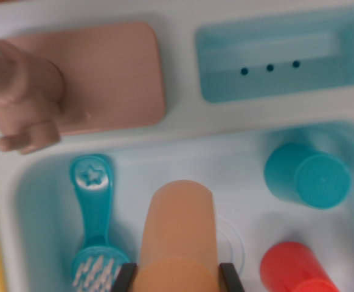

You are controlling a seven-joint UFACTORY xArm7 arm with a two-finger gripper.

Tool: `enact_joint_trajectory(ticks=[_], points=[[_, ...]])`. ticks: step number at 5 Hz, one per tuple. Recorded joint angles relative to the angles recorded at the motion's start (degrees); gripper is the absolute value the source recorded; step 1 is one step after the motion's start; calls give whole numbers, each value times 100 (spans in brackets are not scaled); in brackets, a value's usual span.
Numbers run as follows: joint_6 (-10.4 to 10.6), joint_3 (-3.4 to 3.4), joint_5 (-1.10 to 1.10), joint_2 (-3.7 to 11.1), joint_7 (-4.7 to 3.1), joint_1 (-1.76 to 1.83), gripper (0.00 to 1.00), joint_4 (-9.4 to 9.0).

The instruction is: Pick detergent from the sink

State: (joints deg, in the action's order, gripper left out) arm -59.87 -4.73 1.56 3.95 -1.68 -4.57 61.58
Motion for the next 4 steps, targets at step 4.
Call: enact_joint_trajectory(ticks=[4], points=[[-543, -1, -22, -167, 22, 3, 100, 377]])
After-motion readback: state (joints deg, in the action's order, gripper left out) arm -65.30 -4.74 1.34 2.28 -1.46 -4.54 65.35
